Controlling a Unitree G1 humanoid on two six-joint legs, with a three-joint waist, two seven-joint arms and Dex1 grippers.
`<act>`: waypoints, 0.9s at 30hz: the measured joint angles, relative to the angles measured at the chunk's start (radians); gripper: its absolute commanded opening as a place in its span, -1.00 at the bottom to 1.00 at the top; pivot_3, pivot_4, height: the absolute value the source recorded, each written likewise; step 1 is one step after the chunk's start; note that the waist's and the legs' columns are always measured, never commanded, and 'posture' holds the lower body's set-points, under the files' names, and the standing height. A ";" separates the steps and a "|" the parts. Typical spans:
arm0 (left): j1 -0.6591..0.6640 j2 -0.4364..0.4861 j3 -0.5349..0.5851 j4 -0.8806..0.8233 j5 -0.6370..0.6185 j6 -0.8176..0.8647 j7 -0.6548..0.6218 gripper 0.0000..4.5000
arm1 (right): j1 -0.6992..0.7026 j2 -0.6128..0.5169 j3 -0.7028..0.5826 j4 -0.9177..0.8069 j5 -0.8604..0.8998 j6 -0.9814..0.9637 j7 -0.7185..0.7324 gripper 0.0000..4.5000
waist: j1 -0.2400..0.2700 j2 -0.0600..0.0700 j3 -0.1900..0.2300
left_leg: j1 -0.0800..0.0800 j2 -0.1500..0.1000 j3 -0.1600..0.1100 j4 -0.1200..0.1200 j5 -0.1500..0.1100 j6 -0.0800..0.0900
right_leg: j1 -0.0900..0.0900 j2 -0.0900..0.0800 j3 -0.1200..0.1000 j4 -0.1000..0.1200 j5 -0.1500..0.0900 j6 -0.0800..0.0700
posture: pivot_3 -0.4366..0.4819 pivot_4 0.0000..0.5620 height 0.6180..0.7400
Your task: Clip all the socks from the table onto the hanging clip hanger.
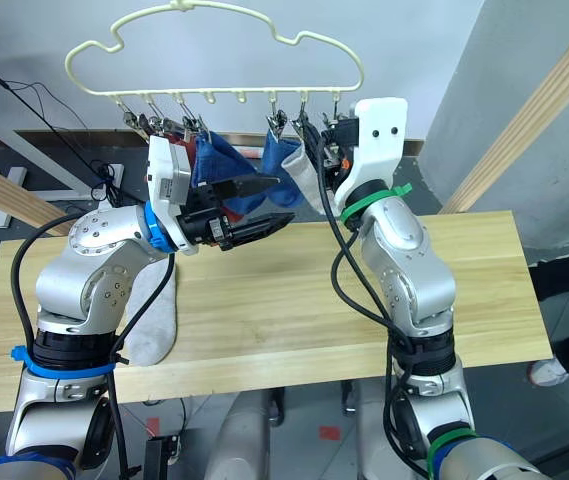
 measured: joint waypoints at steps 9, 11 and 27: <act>0.003 0.000 0.000 0.000 0.000 0.000 0.000 0.46 | 0.078 -0.134 0.048 -0.137 -0.069 0.008 0.038 0.12 | 0.002 0.000 0.000 | 0.000 0.000 0.000 0.000 0.000 0.000 | 0.000 0.000 0.000 0.000 0.000 0.000 | -0.13 0.56 1.00; 0.009 0.000 0.001 0.000 0.000 0.000 0.000 0.46 | 0.112 -0.181 0.054 -0.185 -0.097 0.012 0.049 0.12 | 0.003 0.000 0.000 | 0.000 0.000 0.000 0.000 0.000 0.000 | 0.000 0.000 0.000 0.000 0.000 0.000 | -0.14 0.55 1.00; 0.016 0.002 0.002 -0.001 0.001 -0.001 0.001 0.46 | 0.298 -0.159 -0.018 -0.317 -0.114 0.197 -0.021 -0.29 | -0.001 0.000 0.000 | 0.000 0.000 0.000 0.001 0.000 0.000 | 0.000 0.001 0.000 0.001 -0.003 0.005 | -0.15 0.52 1.00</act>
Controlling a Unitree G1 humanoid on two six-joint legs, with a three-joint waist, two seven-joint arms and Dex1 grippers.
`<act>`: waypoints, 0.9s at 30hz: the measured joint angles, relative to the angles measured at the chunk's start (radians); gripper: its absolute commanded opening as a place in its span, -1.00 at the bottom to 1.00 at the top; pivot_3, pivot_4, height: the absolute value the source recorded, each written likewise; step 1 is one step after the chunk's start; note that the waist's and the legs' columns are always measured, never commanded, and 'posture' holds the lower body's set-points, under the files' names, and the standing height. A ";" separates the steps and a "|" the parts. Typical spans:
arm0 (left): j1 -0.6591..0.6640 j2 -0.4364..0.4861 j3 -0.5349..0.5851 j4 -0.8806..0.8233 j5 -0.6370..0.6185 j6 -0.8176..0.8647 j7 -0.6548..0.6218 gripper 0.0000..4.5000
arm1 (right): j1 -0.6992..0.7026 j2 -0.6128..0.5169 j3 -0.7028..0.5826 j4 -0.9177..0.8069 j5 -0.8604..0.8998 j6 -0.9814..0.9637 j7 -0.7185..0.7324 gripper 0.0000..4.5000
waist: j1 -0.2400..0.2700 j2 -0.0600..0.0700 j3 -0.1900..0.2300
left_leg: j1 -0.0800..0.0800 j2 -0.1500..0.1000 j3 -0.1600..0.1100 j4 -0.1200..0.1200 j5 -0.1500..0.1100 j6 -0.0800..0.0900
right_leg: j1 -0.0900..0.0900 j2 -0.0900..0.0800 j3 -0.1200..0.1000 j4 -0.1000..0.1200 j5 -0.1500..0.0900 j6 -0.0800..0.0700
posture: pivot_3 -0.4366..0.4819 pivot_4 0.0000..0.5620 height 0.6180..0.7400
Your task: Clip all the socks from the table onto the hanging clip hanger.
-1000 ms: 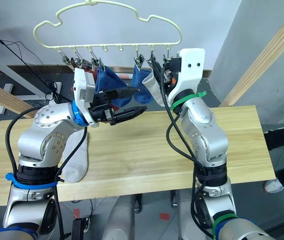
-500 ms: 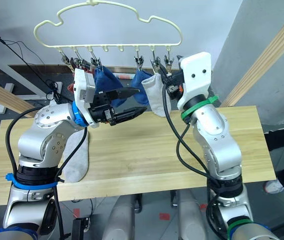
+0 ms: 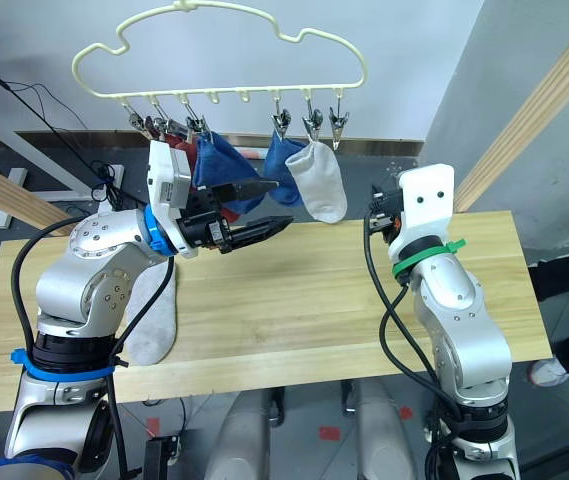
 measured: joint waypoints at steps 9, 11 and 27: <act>0.000 0.002 0.000 0.000 0.005 -0.011 0.000 0.46 | -0.064 0.045 0.007 0.027 0.001 0.007 0.000 -0.29 | -0.001 0.000 0.000 | 0.000 0.000 0.000 0.000 0.000 0.000 | 0.000 0.000 0.000 0.000 0.002 -0.004 | -0.14 0.53 1.00; -0.001 0.002 0.000 0.000 0.006 -0.017 0.000 0.46 | -0.105 0.057 0.019 0.044 0.001 0.010 0.000 -0.29 | -0.001 0.000 0.000 | 0.000 0.000 0.000 0.000 0.000 0.000 | 0.000 0.000 0.000 0.000 0.002 -0.004 | -0.14 0.54 1.00; -0.003 0.000 -0.001 0.001 0.016 -0.019 0.001 0.46 | -0.273 0.181 0.053 0.293 -0.048 -0.085 -0.047 -0.29 | 0.001 0.000 0.000 | 0.000 0.000 0.000 0.000 0.000 0.000 | 0.000 0.000 0.000 0.000 0.003 -0.005 | -0.12 0.54 1.00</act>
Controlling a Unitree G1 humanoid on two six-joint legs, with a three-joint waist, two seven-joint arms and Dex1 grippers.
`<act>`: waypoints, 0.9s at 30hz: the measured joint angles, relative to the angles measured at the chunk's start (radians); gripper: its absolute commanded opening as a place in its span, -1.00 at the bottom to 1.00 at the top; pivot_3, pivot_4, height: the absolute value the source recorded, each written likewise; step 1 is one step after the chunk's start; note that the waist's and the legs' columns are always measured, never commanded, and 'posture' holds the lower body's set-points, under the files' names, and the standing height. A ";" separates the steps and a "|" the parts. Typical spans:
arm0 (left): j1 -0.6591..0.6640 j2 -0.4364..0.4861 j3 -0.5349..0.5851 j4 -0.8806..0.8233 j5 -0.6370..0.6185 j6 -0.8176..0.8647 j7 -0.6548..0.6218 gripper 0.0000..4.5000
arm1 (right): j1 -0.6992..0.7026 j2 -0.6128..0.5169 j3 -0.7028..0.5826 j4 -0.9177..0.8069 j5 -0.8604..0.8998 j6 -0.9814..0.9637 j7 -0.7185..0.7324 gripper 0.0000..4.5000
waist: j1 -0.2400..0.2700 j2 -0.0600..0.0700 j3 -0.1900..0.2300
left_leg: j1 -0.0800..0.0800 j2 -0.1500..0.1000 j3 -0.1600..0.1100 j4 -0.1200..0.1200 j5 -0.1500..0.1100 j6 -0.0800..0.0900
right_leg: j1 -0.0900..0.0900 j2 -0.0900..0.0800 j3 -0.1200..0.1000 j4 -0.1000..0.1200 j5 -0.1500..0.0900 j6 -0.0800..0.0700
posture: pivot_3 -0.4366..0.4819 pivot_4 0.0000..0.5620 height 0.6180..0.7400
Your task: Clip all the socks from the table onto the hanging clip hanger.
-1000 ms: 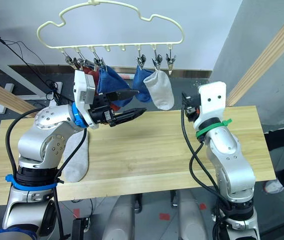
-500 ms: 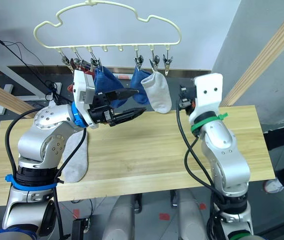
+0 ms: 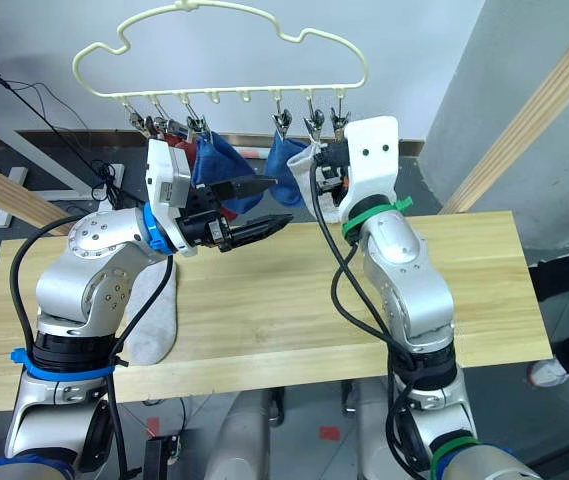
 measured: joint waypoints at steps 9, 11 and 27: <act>-0.001 -0.001 0.000 0.000 0.001 0.000 0.000 0.46 | -0.042 0.023 -0.020 0.063 -0.013 -0.075 -0.021 -0.29 | 0.000 0.000 0.000 | 0.000 0.000 0.000 0.000 0.000 0.000 | 0.000 0.000 0.000 0.000 0.000 0.000 | -0.12 0.54 1.00; -0.001 -0.001 0.000 0.000 0.001 0.000 0.000 0.46 | -0.049 0.028 -0.023 0.066 -0.013 -0.075 -0.022 -0.29 | 0.000 0.000 0.000 | 0.000 0.000 0.000 0.000 0.000 0.000 | 0.000 0.000 0.000 0.000 0.000 0.000 | -0.12 0.54 1.00; -0.018 -0.048 0.027 0.002 -0.019 -0.011 0.058 0.46 | -0.071 0.050 -0.048 0.067 0.008 -0.079 -0.016 -0.29 | 0.000 0.000 0.000 | 0.000 0.000 0.000 0.000 0.000 0.000 | 0.000 0.000 0.000 0.000 0.000 0.000 | -0.12 0.56 1.00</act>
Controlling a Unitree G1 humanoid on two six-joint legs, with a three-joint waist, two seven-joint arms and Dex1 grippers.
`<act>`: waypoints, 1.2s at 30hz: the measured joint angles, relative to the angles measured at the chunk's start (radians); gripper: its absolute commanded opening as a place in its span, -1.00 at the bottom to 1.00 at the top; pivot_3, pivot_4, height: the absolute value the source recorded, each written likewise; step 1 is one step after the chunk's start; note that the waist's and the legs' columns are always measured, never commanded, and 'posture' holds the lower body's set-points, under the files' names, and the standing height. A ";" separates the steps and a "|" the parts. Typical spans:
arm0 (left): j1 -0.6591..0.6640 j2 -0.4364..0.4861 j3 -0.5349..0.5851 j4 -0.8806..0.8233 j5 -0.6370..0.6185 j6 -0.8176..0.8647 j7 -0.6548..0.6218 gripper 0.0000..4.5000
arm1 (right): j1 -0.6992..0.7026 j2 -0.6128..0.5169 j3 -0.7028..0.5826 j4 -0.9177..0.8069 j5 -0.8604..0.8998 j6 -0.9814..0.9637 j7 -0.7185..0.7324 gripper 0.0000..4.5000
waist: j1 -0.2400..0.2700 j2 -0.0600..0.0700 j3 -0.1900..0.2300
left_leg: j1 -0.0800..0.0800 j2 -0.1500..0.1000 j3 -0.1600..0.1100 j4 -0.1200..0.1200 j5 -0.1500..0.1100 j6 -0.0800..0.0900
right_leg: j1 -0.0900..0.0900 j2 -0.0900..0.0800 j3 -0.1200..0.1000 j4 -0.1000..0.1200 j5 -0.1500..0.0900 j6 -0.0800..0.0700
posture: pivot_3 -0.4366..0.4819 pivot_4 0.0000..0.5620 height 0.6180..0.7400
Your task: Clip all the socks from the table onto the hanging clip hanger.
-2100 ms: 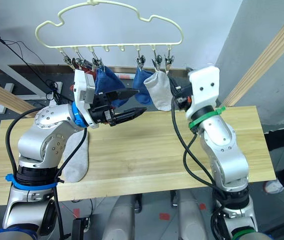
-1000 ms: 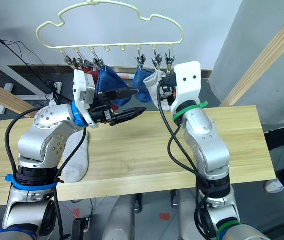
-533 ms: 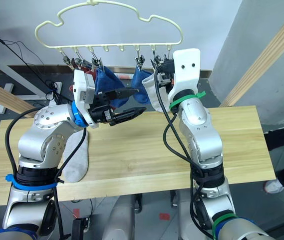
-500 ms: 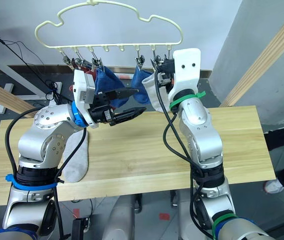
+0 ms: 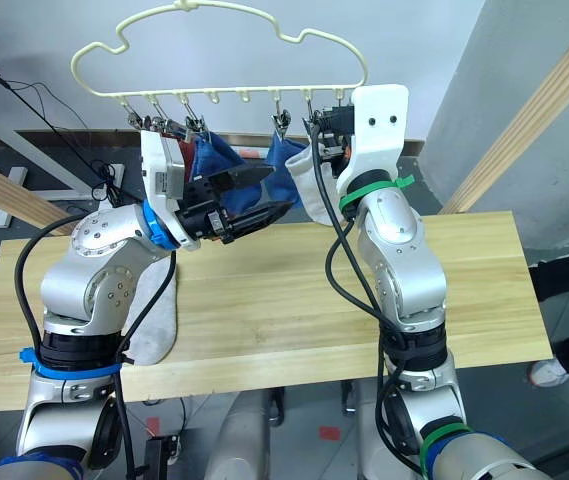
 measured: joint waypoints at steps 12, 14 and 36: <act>-0.002 0.005 0.000 0.004 0.002 -0.007 0.006 0.46 | -0.004 0.045 -0.041 0.005 0.091 -0.004 0.027 -0.29 | 0.001 0.000 0.000 | 0.000 0.000 0.000 0.000 0.000 0.000 | 0.000 0.000 0.000 0.000 0.000 0.000 | -0.11 0.56 1.00; -0.002 0.006 0.000 0.004 0.002 -0.007 0.006 0.46 | -0.007 0.045 -0.043 0.008 0.099 -0.008 0.033 -0.29 | 0.000 0.000 0.000 | 0.000 0.000 0.000 0.000 0.000 0.000 | 0.000 0.000 0.000 0.000 0.000 0.000 | -0.11 0.56 1.00; -0.001 0.012 0.000 0.004 0.003 -0.007 0.009 0.46 | -0.023 0.029 -0.046 0.043 0.098 -0.037 0.038 -0.99 | 0.001 0.000 0.000 | 0.000 0.000 0.000 0.000 0.000 0.000 | 0.000 0.000 0.000 0.000 0.000 0.000 | -0.10 0.55 1.00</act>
